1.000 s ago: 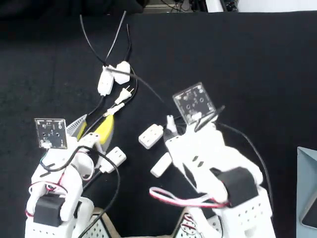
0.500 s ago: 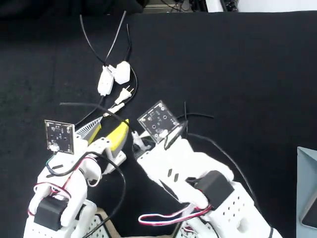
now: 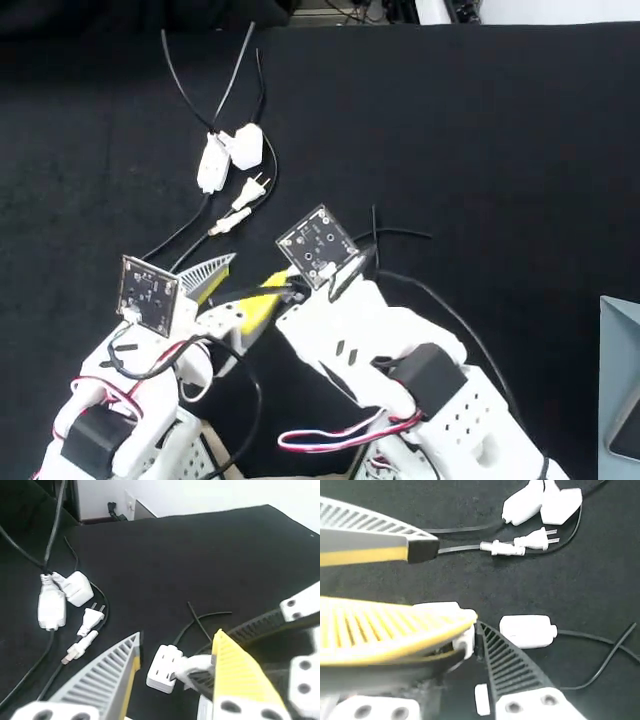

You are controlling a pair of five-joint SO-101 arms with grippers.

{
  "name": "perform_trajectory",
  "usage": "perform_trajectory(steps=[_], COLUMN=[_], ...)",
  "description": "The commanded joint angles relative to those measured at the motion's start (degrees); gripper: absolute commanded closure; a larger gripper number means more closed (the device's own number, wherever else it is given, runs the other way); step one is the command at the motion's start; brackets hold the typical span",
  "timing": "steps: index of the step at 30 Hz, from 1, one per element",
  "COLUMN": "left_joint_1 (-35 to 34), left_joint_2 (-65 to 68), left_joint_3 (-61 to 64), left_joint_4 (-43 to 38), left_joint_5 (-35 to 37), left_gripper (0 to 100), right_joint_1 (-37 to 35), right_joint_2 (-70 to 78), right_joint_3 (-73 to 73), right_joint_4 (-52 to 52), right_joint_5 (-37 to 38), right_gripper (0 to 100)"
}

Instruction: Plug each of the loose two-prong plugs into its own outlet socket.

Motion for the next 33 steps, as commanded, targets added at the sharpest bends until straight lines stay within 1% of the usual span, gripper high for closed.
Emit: perform_trajectory(steps=[1,3,6,8,13,15,17,21,26,29,33], left_joint_1=[0.7,-0.2,-7.2,-14.4,-37.3,-43.9,-48.7,-53.1,-53.3,-53.5,-53.5], left_joint_2=[0.3,0.3,0.3,0.3,0.3,0.3,0.3,0.3,0.3,0.3,0.3], left_joint_3=[-2.5,-2.4,-2.9,-3.0,-2.2,-0.6,1.5,7.4,11.6,12.4,13.5], left_joint_4=[0.1,0.2,0.2,0.1,-0.1,-0.1,-0.3,-0.4,-0.4,-0.4,-0.4], left_joint_5=[-0.5,-0.5,-0.2,-0.5,-0.5,-0.5,-0.5,-0.5,-0.6,-0.6,-0.6], left_gripper=[77,77,77,77,76,76,76,76,76,76,76], right_joint_1=[-0.9,-0.9,-0.7,-0.6,-0.5,-0.5,-0.8,-0.9,-3.6,-6.1,-6.2], right_joint_2=[0.1,0.1,0.1,0.5,9.4,14.5,18.6,25.5,33.5,37.8,42.9], right_joint_3=[0.5,1.1,1.0,0.7,-2.2,-4.7,-6.4,-7.4,-7.4,-7.5,-7.5], right_joint_4=[-1.1,-1.0,-0.9,-0.9,-1.3,-2.3,-4.3,-10.3,-16.4,-20.0,-22.2], right_joint_5=[0.0,0.0,-0.1,-0.1,-0.4,-0.4,-0.4,-0.4,-0.5,-2.1,-2.4], right_gripper=[98.7,98.7,98.7,98.7,98.7,98.7,98.7,98.7,98.7,98.7,98.7])
